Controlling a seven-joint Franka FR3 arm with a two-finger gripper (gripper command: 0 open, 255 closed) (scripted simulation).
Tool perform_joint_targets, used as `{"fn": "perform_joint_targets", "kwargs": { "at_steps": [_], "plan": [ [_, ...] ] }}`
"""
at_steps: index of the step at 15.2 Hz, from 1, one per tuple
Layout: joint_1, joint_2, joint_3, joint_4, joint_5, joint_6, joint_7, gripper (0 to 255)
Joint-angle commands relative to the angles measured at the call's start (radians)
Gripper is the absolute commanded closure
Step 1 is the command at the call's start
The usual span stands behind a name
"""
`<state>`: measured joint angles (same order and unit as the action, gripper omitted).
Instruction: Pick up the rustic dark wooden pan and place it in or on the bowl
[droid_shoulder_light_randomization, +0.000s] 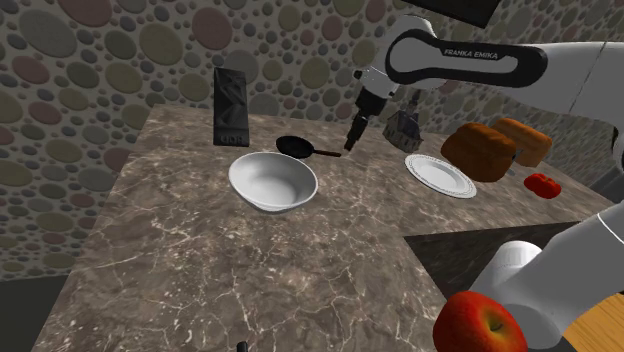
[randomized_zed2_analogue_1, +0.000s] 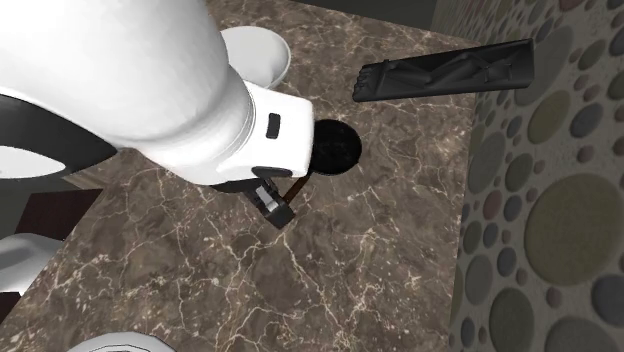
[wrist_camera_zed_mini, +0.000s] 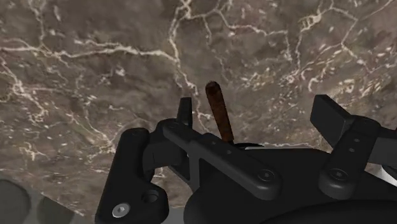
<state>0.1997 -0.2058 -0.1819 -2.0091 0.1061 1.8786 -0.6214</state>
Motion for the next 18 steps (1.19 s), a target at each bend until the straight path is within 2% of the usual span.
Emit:
{"fn": "perform_joint_targets", "kwargs": {
  "at_steps": [1, 5, 12, 18],
  "plan": [
    [0.015, 0.085, -0.012, 0.062, 0.032, 0.013, -0.097, 0],
    [0.033, 0.234, -0.010, 0.198, 0.093, 0.006, -0.256, 0],
    [0.039, 0.251, -0.001, 0.128, 0.103, 0.095, -0.262, 0],
    [0.039, 0.253, -0.001, 0.122, 0.104, 0.102, -0.262, 0]
  ]
}}
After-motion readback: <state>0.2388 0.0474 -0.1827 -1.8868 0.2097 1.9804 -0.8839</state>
